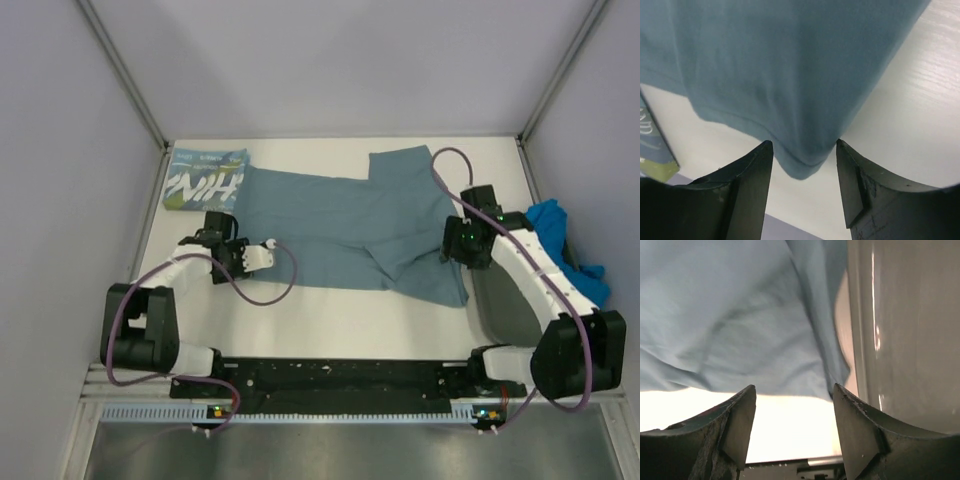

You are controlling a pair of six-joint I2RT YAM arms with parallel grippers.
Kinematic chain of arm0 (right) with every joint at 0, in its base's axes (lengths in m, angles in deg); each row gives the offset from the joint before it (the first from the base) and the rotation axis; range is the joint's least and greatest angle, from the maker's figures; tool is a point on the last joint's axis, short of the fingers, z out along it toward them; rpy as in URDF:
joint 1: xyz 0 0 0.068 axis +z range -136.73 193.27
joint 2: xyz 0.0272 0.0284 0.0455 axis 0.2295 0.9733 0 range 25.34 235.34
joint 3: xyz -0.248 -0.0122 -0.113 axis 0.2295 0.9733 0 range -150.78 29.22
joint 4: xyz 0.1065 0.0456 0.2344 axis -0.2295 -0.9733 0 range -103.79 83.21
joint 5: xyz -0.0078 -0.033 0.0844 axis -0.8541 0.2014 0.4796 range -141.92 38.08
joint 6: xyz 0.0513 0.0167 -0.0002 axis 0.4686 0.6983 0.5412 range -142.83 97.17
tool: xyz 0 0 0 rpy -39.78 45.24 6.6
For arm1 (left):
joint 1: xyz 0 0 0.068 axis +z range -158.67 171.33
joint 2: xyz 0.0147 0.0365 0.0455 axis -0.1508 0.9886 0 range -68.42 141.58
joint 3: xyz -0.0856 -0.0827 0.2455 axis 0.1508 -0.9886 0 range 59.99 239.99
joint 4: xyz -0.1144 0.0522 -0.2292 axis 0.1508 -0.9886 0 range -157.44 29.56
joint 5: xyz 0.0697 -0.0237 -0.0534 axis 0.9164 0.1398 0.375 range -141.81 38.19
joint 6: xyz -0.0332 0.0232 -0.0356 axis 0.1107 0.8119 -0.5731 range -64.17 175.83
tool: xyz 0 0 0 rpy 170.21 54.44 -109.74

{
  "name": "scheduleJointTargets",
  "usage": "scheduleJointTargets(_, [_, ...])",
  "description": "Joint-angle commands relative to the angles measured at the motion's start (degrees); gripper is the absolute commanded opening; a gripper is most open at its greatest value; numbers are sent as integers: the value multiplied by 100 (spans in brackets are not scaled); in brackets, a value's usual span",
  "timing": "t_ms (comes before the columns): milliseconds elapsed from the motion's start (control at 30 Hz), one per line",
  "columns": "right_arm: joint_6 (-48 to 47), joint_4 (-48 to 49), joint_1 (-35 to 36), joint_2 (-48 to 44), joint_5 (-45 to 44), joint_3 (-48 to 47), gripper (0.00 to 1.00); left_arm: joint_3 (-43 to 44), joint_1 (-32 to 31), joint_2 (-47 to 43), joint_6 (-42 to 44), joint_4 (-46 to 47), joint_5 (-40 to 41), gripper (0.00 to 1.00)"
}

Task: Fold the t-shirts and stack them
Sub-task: Fold the flattened tshirt in 1/3 of the way

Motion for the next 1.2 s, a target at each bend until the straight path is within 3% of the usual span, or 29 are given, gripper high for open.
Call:
scheduleJointTargets(0, [633,-359,8,-462,-106,941,63,168,20,564,80,370,-97,57])
scheduleJointTargets(100, [818,-149,8,-358,-62,1285,64,169,29,811,-69,545,105,46])
scheduleJointTargets(133, [879,-52,17,-226,-53,1355,64,169,20,821,-130,546,149,31])
scheduleJointTargets(233, [985,168,8,99,-288,1488,68,81,29,690,-245,572,167,0])
scheduleJointTargets(300, [968,317,-1,371,-439,1514,68,-33,29,514,-272,616,176,0])
scheduleJointTargets(367, [898,580,-9,600,-143,1584,60,-130,38,338,-254,520,167,0])
scheduleJointTargets(467, [897,977,-18,777,544,1821,27,-139,46,92,-342,239,456,0])
scheduleJointTargets(533, [906,899,-18,733,466,1909,6,-165,81,-110,-377,11,571,0])
scheduleJointTargets(567, [906,803,-18,629,379,1910,0,-192,116,-250,-351,-112,623,0])
scheduleJointTargets(800, [872,-462,-27,-304,343,1463,0,-622,266,-1402,123,-1166,1159,0])
scheduleJointTargets(967, [485,-1798,-1,99,308,970,0,-658,389,-1587,115,-2072,1547,0])
scheduleJointTargets(1167, [651,-2186,61,74,141,855,0,-429,389,-1675,10,-2837,1327,0])
